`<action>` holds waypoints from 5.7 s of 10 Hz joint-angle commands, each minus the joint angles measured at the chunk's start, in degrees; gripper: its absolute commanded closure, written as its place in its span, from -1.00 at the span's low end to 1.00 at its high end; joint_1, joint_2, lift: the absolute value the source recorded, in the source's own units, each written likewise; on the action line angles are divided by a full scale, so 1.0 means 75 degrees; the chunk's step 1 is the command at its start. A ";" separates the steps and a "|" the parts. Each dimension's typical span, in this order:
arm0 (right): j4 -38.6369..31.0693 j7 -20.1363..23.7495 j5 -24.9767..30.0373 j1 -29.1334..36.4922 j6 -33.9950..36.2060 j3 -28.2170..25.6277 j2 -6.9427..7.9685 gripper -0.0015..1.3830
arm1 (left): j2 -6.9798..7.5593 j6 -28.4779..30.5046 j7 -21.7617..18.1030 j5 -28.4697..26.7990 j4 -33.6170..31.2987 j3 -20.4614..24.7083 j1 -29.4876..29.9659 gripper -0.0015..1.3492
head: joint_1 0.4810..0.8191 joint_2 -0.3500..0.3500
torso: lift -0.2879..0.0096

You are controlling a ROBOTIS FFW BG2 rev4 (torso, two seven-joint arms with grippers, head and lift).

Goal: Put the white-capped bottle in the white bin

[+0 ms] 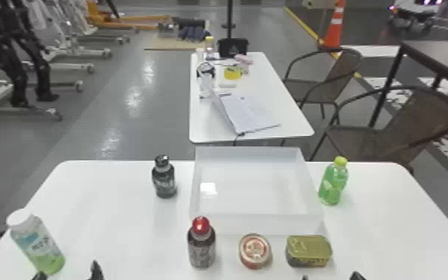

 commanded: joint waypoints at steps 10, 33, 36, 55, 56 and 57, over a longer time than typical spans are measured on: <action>0.0103 0.0235 0.0120 -0.0106 0.0040 -0.0012 0.0269 -0.87 | 0.1020 -0.0017 0.3409 0.0169 0.0339 -0.1084 -0.0786 -0.79 | -0.60 0.00 | 0.26; 0.0337 0.0387 0.0120 -0.0364 0.0064 0.0012 0.0351 -0.86 | 0.0797 0.2327 -0.2193 -0.0148 -0.0950 -0.2385 -0.3130 0.68 | -0.60 0.00 | 0.26; 0.0408 0.0411 0.0120 -0.0457 0.0076 0.0070 0.0351 -0.86 | 0.0785 0.3311 -0.3962 -0.2503 -0.0293 -0.3053 -0.4313 0.68 | -0.60 0.00 | 0.26; 0.0490 0.0399 -0.0056 -0.0516 0.0076 0.0176 0.0258 -0.86 | -0.0043 0.1753 -0.3611 -0.4507 -0.0973 0.0967 -0.2052 -0.72 | -0.60 0.00 | 0.26; 0.0478 0.0399 -0.0056 -0.0493 0.0076 0.0176 0.0258 -0.86 | -0.0043 0.1366 -0.3283 -0.3640 -0.0961 0.1154 -0.1665 -0.72 | -0.60 0.00 | 0.26; 0.0466 0.0399 -0.0056 -0.0469 0.0076 0.0176 0.0246 -0.86 | -0.0043 0.1190 -0.2861 -0.2785 -0.0961 0.1119 -0.1290 -0.72 | -0.60 0.00 | 0.26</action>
